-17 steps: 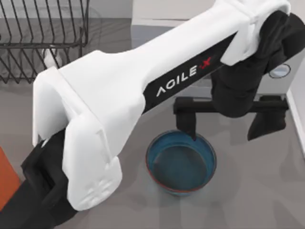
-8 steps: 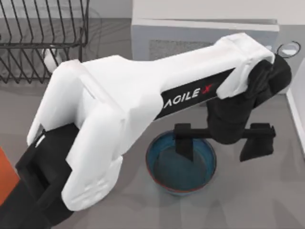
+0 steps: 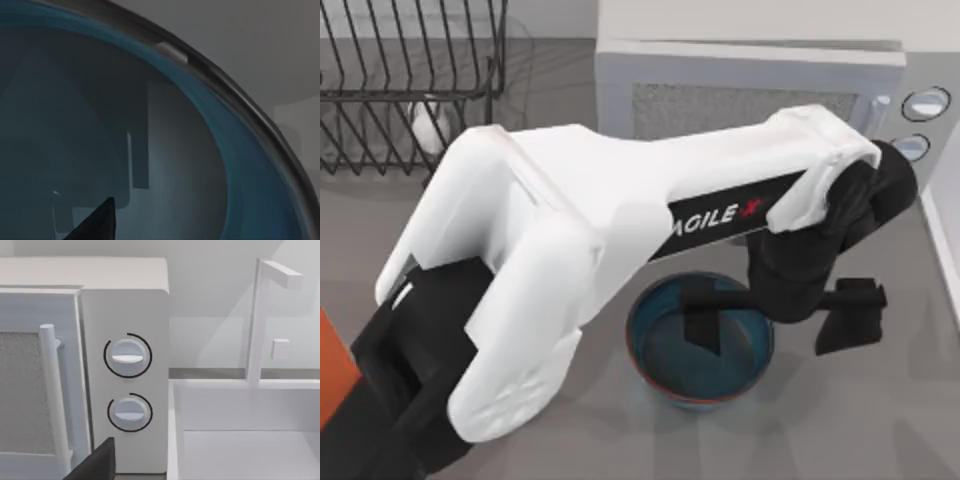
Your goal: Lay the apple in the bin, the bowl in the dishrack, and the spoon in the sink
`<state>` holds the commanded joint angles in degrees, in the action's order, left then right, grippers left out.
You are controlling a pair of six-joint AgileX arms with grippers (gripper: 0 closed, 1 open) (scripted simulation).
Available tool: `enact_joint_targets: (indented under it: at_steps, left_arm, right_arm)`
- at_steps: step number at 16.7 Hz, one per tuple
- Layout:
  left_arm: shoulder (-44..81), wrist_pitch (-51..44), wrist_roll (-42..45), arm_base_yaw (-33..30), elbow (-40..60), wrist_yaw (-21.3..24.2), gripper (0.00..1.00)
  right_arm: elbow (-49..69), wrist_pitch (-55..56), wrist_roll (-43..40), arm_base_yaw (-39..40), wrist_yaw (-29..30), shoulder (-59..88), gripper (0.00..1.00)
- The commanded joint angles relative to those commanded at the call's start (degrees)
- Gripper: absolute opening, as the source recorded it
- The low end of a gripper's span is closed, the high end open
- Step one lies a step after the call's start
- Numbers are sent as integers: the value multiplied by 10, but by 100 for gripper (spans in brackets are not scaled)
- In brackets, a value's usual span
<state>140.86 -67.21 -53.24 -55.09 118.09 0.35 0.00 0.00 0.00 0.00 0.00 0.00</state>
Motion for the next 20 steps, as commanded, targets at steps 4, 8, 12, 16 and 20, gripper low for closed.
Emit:
enact_joint_targets:
  at_steps: [4,8,12,16,20]
  left_arm:
    - [0,0,0,0,0,0,70]
    - [0,0,0,0,0,0,40]
    - [0,0,0,0,0,0,10]
    - [0,0,0,0,0,0,0]
    - [0,0,0,0,0,0,0]
  right_arm:
    - [0,0,0,0,0,0,100]
    - [0,0,0,0,0,0,100]
    - [0,0,0,0,0,0,100]
    - [0,0,0,0,0,0,100]
    - [0,0,0,0,0,0,100]
